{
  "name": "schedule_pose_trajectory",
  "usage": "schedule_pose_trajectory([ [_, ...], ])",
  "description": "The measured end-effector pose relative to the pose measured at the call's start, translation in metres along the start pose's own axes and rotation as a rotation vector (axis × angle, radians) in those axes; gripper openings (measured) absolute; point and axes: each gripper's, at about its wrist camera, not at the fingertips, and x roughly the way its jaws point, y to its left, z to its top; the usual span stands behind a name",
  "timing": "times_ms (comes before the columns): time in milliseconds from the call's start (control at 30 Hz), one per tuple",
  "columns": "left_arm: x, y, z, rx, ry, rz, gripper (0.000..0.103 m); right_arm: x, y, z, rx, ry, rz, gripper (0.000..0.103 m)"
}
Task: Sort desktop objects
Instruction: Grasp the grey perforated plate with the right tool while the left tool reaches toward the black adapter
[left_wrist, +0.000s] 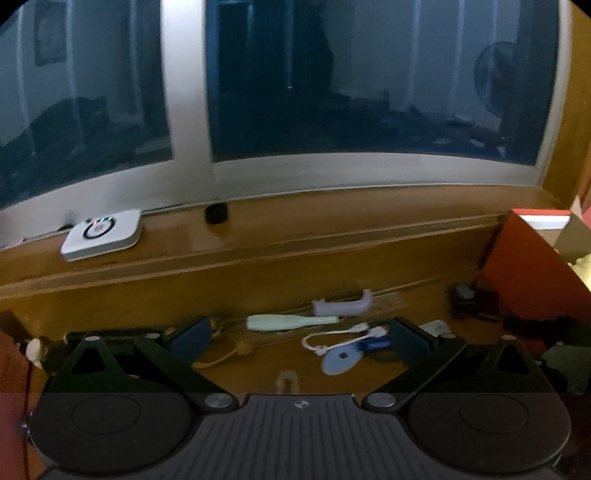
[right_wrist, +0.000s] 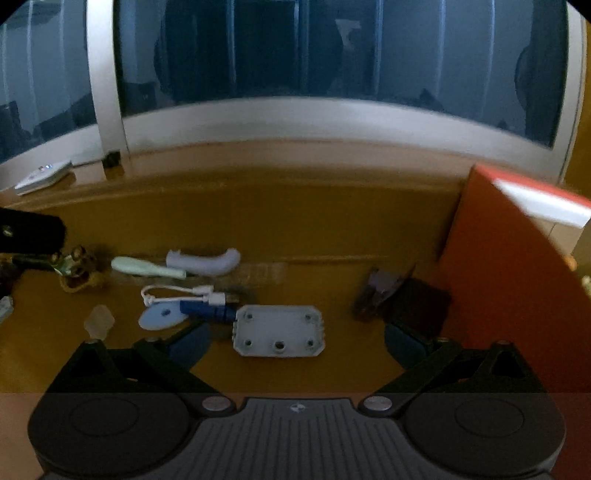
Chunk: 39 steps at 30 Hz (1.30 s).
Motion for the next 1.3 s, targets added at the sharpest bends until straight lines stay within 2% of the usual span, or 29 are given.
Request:
schedule_pose_trajectory([
  [133, 0.012, 0.016, 0.0, -0.015, 0.036, 0.024, 0.103, 0.021, 0.005, -0.007, -0.005, 0.045, -0.004, 0.1],
  [233, 0.021, 0.022, 0.001, -0.044, 0.051, 0.02, 0.103, 0.032, 0.009, -0.011, -0.018, 0.069, -0.004, 0.096],
  [367, 0.029, 0.018, 0.002, -0.034, 0.061, 0.003, 0.103, 0.04, 0.009, -0.013, -0.024, 0.086, -0.004, 0.091],
  [433, 0.034, 0.016, 0.003, -0.03, 0.066, -0.006, 0.103, 0.039, 0.005, -0.013, -0.01, 0.082, 0.01, 0.087],
  [567, 0.042, 0.012, 0.004, -0.02, 0.077, -0.023, 0.103, 0.038, 0.001, -0.011, 0.002, 0.07, 0.014, 0.07],
  [933, 0.047, 0.008, 0.0, -0.022, 0.088, -0.047, 0.103, 0.027, -0.004, -0.006, 0.009, 0.038, 0.013, 0.07],
  [1300, 0.043, -0.006, -0.004, 0.021, 0.1, -0.099, 0.103, 0.0, -0.013, -0.004, 0.024, -0.003, -0.02, 0.07],
])
